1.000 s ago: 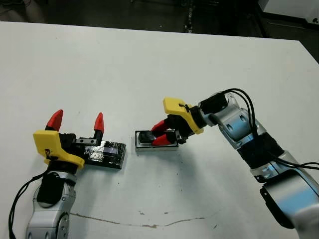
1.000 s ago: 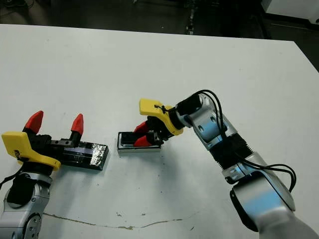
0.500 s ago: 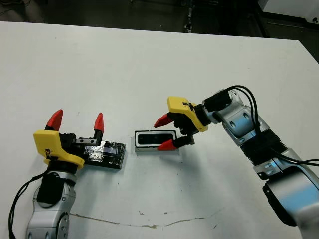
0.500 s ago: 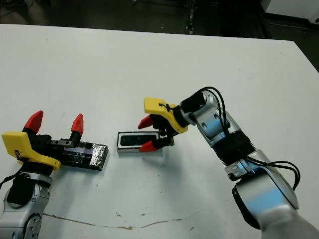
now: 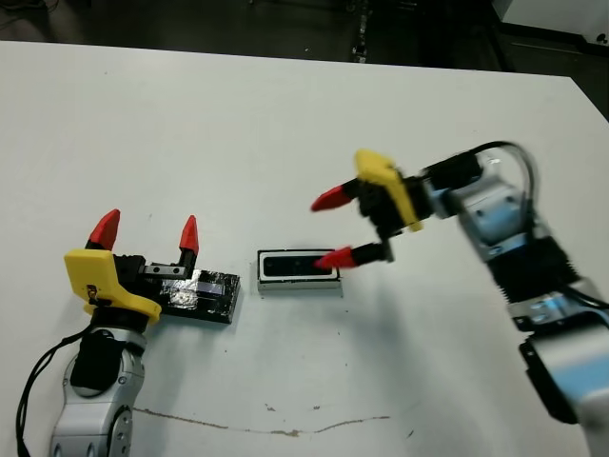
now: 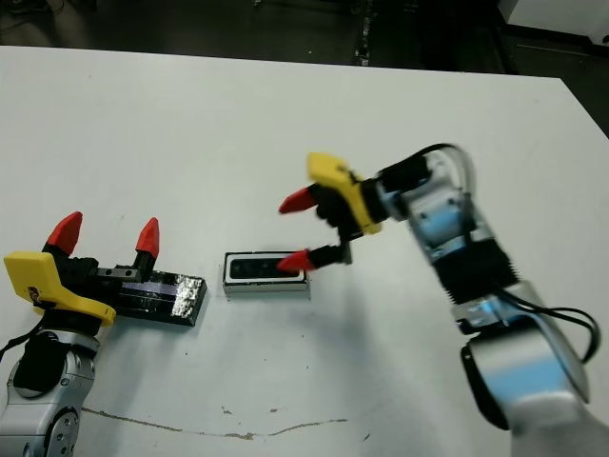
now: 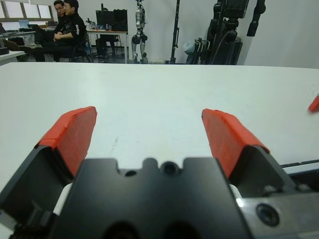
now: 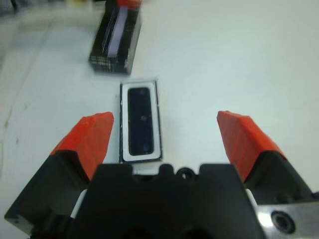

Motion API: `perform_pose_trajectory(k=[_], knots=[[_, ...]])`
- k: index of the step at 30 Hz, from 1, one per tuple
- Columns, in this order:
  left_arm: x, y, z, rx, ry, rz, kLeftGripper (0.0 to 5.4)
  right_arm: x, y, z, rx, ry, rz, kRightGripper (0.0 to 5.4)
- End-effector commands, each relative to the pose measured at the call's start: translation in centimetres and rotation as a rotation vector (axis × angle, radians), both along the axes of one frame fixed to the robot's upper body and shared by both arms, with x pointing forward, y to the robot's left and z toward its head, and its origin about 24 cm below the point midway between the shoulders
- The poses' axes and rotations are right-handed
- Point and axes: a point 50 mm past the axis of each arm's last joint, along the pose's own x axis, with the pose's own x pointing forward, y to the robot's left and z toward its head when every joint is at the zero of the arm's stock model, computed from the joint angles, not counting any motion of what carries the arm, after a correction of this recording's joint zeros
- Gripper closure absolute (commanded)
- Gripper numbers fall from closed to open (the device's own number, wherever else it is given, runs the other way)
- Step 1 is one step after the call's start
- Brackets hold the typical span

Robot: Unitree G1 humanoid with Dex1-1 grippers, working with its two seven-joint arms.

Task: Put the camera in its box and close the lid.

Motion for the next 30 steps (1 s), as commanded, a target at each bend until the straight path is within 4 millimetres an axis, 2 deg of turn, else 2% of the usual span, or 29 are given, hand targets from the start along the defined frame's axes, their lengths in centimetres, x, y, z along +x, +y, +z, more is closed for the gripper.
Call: perform_pose_trajectory(k=[1,6,11,14,21,26,30], knots=[[-0.3,0.3,0.0,0.012,0.005,0.002,0.00,-1.2,-2.5,0.1,0.106,-0.035,-0.156,0.01],[-0.3,0.5,0.4,0.014,-0.019,0.014,0.00,-3.8,-4.7,-0.5,0.237,-0.103,-0.426,0.01],[-0.2,1.1,1.2,0.046,-0.084,-0.008,0.00,-6.4,-6.3,-2.6,0.288,-0.192,-0.687,0.64],[-0.3,1.6,2.0,0.092,-0.109,-0.035,0.00,-7.9,-6.8,-3.9,0.360,-0.178,-0.822,1.11],[-0.5,2.6,4.0,0.191,-0.137,-0.158,0.00,-10.3,-6.9,-6.8,0.446,-0.145,-1.023,2.29],[-0.2,3.8,5.9,0.291,-0.102,-0.356,0.00,-11.3,-6.5,-8.7,0.522,-0.110,-1.120,3.11],[0.4,4.7,7.8,0.447,-0.037,-0.477,0.00,-11.7,-6.1,-9.7,0.558,-0.078,-1.153,3.75]])
